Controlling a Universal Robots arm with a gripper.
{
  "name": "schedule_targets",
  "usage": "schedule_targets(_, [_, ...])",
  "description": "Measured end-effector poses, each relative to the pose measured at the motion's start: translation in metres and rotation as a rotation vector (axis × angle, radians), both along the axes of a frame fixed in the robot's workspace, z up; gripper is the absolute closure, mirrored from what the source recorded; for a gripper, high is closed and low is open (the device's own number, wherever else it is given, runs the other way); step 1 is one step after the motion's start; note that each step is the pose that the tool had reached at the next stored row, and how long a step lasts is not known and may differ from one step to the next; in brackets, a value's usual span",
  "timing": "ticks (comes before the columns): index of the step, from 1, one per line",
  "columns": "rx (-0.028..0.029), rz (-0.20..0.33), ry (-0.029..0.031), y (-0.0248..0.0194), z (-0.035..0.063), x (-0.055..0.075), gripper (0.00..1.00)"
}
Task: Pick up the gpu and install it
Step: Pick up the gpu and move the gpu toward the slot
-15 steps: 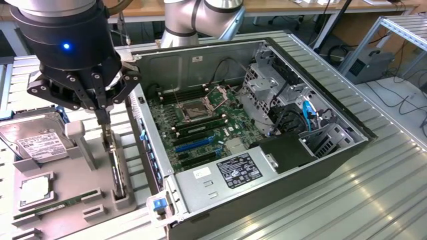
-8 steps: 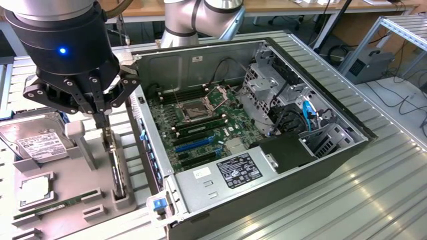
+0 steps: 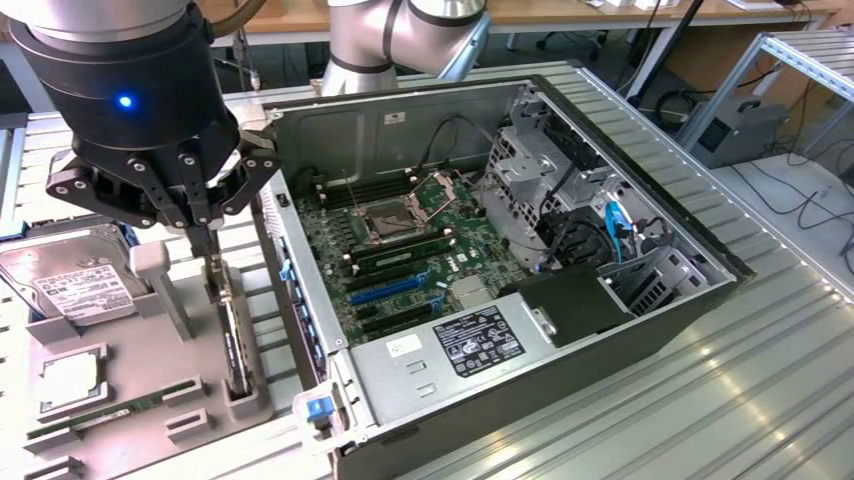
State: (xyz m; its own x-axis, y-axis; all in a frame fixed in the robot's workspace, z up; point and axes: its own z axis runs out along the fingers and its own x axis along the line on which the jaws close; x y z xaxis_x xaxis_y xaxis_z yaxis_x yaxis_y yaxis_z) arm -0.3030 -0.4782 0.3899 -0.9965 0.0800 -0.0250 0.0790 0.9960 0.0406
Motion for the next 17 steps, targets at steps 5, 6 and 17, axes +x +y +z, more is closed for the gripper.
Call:
schedule_targets(5, [0.0000, 0.000, 0.0000, 0.0000, 0.0000, 0.000, 0.76])
schedule_targets(6, [0.0000, 0.000, 0.0000, 0.0000, 0.0000, 0.000, 0.64])
schedule_targets(17, [-0.0001, 0.000, 0.0000, 0.0000, -0.0212, 0.000, 0.58])
